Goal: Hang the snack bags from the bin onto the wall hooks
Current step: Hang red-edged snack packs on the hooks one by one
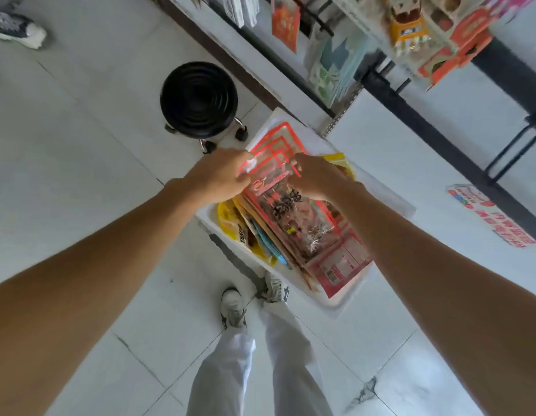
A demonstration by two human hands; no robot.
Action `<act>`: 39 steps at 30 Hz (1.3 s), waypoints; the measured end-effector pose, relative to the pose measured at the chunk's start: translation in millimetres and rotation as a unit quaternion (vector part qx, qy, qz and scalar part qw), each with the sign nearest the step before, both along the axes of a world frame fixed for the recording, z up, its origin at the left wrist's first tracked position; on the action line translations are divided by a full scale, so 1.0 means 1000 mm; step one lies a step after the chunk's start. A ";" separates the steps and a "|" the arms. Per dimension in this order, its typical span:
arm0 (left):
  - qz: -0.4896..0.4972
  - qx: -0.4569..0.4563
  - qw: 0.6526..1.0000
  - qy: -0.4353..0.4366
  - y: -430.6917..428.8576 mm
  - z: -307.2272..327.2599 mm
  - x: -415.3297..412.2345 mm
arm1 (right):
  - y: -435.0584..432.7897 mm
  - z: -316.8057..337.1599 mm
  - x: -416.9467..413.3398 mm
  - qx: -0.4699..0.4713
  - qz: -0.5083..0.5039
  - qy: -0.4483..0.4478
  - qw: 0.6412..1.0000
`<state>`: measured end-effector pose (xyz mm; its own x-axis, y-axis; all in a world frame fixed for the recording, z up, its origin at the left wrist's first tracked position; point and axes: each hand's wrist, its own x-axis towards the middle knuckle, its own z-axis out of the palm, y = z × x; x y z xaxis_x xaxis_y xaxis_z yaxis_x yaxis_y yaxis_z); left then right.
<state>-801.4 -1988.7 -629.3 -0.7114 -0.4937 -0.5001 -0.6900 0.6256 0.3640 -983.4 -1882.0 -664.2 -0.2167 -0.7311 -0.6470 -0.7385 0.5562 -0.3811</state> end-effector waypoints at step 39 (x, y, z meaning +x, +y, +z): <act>0.012 0.061 0.991 0.116 0.031 0.214 0.004 | 0.077 0.252 0.003 -0.345 -0.270 -0.031 0.898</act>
